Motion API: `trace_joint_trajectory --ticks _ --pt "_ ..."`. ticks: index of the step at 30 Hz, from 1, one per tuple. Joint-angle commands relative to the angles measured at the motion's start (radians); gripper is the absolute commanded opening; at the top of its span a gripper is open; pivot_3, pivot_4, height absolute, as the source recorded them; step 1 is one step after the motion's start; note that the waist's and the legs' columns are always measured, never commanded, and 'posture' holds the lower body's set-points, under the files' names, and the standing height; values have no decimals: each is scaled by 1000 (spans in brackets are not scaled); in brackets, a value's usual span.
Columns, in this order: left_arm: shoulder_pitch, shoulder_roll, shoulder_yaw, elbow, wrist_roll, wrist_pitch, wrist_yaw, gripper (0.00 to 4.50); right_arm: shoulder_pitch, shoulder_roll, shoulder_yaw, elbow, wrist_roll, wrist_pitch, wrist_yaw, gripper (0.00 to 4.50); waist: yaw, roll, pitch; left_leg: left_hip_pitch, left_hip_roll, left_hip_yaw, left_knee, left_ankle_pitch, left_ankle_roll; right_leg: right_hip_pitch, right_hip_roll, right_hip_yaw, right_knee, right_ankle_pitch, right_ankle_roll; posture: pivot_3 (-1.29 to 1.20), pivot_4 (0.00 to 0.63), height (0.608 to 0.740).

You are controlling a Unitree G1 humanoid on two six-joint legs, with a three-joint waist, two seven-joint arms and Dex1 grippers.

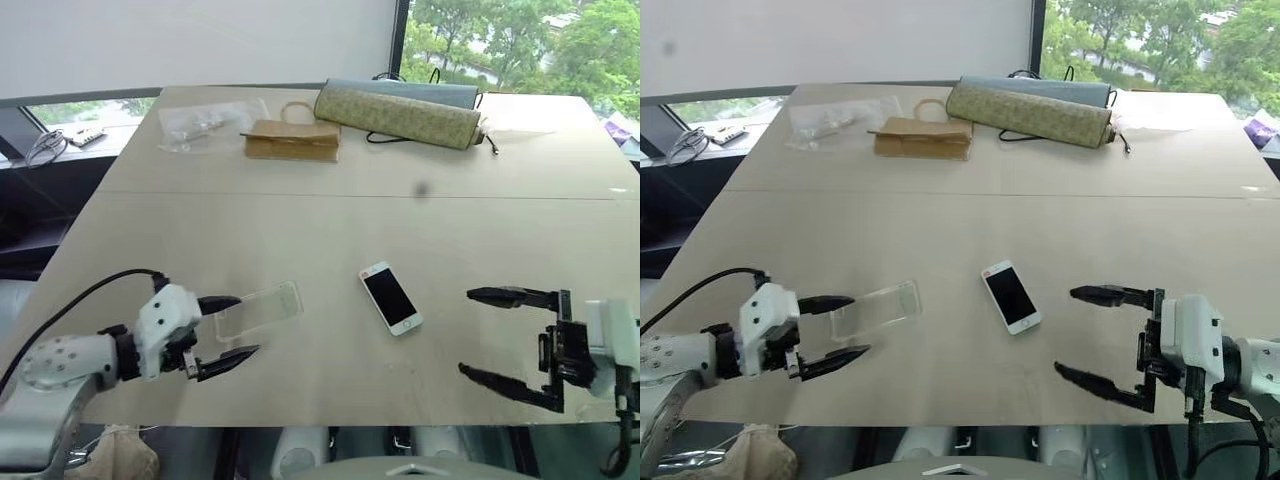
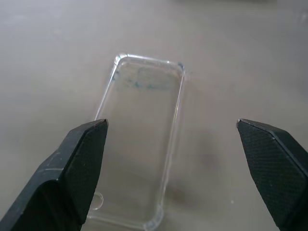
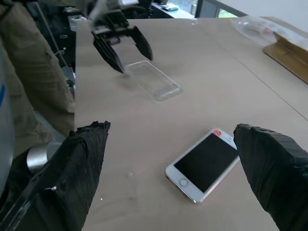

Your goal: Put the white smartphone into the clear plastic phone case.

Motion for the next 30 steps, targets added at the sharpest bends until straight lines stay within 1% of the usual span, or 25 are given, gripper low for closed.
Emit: trace_joint_trajectory --ticks 1,2,3,4,6,7,8,9,10,14,17,19,21,23,26,30 --pt "-33 14 -98 70 83 -46 -3 3906 0 -12 11 -49 10 10 -30 4500 0 0 0 0 0 0 0 0 0 0 0 0 0 0 0 0 150 740" --pt "-41 16 -126 92 101 -63 -13 3623 4 -11 13 -53 3 11 -40 4500 -1 0 0 0 0 0 0 0 0 0 0 0 0 2 -2 0 150 740" --pt "-46 17 -143 106 110 -74 -19 3196 7 -10 13 -56 -1 12 -47 4500 -1 -1 -1 0 0 0 0 0 0 0 0 0 0 2 -3 0 150 740" --pt "-51 17 -161 121 124 -97 -24 2634 10 -10 14 -61 -2 14 -55 4500 0 0 -1 0 0 0 0 0 0 0 0 0 0 2 -3 0 150 740" --pt "-68 9 -188 153 142 -114 -18 1830 18 -12 11 -74 -3 23 -75 4500 -1 1 -2 1 0 1 0 0 0 0 0 0 0 2 -2 0 150 740" --pt "-77 7 -196 170 146 -124 -19 1233 22 -12 7 -81 -2 29 -85 4500 0 1 -2 1 0 1 0 0 0 1 0 1 0 1 -2 0 150 740" --pt "-84 8 -200 183 146 -132 -22 816 26 -13 3 -87 0 32 -93 4500 0 2 -2 2 0 1 0 0 0 2 0 0 0 1 -1 0 150 740" --pt "-94 11 -207 202 147 -144 -32 275 31 -12 1 -93 0 36 -103 4500 0 3 -2 3 0 1 0 0 0 3 0 0 0 0 0 0 150 740" --pt "-103 15 -214 219 147 -154 -42 28 35 -12 -1 -99 -3 37 -113 4500 0 3 -3 4 0 1 0 0 0 4 0 0 0 0 1 0 150 740" --pt "-158 23 -248 272 126 -215 -125 28 43 -15 20 -111 -39 67 -174 4500 2 5 -3 12 0 1 -1 0 0 9 -2 1 0 -1 1 0 150 740" --pt "-234 20 -283 299 110 -244 -191 28 32 -10 42 -115 -53 110 -240 4500 2 6 -4 12 0 1 -1 -2 -4 10 -2 1 0 0 1 0 150 740" --pt "-293 18 -317 314 114 -252 -234 28 24 9 46 -115 -54 120 -282 4500 7 6 -4 12 0 1 -1 -2 -4 9 -2 1 0 0 1 0 150 740" --pt "-351 12 -355 327 121 -254 -269 28 28 4 46 -115 -34 176 -322 4500 11 6 -4 11 0 1 -1 0 0 9 -2 1 0 0 1 0 150 740" --pt "-404 -1 -395 345 135 -263 -289 28 31 -3 51 -124 -38 207 -349 4500 13 6 -4 10 0 2 -1 -1 1 8 -2 2 0 0 0 0 150 740" --pt "-492 -40 -452 370 147 -248 -305 28 41 -8 60 -159 -95 228 -399 4500 19 6 -4 8 -1 3 -1 -1 2 8 -1 2 0 2 -3 0 150 740" --pt "-575 -80 -496 396 172 -232 -301 28 70 -11 49 -183 -32 272 -398 4500 21 4 -3 6 -1 2 0 -1 2 7 4 1 0 0 1 0 150 740"
